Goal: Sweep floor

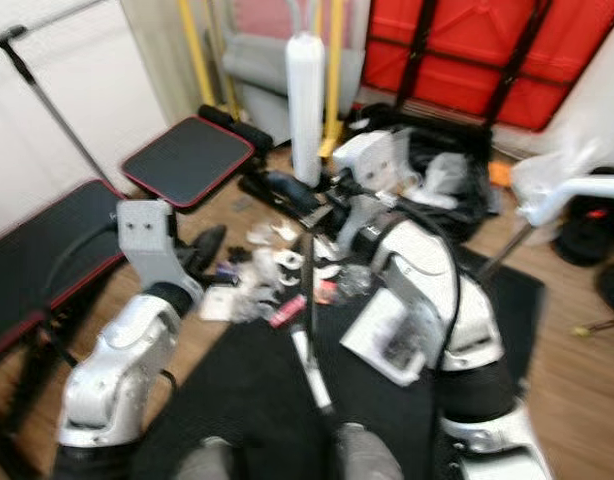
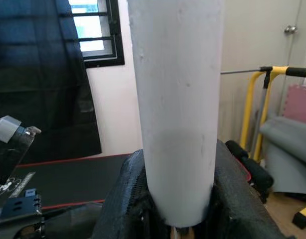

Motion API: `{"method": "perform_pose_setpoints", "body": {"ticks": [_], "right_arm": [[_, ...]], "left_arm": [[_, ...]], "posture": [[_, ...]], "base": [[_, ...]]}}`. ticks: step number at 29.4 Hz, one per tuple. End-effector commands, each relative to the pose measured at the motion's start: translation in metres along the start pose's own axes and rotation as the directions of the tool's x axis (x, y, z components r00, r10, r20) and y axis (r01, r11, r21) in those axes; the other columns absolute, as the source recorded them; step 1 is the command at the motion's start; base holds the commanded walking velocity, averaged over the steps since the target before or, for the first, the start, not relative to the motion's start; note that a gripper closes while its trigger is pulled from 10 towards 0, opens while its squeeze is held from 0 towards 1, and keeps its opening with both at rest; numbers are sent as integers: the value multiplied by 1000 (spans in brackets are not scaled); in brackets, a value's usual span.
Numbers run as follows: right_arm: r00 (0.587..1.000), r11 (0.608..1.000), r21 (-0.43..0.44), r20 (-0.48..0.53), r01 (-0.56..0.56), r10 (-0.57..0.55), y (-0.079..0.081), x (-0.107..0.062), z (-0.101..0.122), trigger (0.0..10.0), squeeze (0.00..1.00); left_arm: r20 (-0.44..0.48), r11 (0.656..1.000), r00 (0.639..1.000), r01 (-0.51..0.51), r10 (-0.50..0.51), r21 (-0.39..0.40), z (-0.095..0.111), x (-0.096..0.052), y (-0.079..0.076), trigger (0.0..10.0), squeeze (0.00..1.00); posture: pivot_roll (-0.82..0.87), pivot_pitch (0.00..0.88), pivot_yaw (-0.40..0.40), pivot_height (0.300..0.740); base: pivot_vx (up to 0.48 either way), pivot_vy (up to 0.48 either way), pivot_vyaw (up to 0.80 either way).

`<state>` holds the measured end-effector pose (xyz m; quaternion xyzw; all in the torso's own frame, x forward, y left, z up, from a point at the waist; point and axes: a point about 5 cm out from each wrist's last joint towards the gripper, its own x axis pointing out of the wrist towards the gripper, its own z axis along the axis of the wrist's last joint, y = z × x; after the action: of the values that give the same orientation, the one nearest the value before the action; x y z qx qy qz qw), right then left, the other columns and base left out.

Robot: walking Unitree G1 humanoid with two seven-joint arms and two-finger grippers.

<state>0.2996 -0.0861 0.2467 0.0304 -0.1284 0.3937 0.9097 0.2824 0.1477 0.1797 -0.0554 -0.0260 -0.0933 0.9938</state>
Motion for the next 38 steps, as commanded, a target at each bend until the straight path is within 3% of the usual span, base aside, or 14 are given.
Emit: {"method": "perform_pose_setpoints", "body": {"ticks": [1, 14, 26, 38], "right_arm": [[999, 1000, -9, 35, -16, 17, 3, -1, 8, 10000, 0], [999, 1000, -28, -32, -12, 11, 3, -3, -1, 10000, 0], [999, 999, -48, -37, 15, -17, 0, -8, -4, 10000, 0], [999, 998, -57, -52, -5, 2, 2, -11, -8, 10000, 0]], "left_arm": [[-13, 1000, 1000, -9, 9, 2, -2, -1, 2, 10000, 0], [-28, 1000, 999, -19, 20, 7, -7, -3, 5, 10000, 0], [-105, 998, 993, -44, 48, 43, -31, -17, 15, 10000, 0], [-124, 999, 991, -43, 46, 30, -37, -28, 14, 10000, 0]], "posture": [[-129, 156, -145, 740], [-135, 158, -149, 740], [-134, 165, -149, 740], [-133, 158, -143, 740]], "base": [[0, 0, 0], [174, 0, 638], [247, 0, 0], [244, 0, 0]]}}
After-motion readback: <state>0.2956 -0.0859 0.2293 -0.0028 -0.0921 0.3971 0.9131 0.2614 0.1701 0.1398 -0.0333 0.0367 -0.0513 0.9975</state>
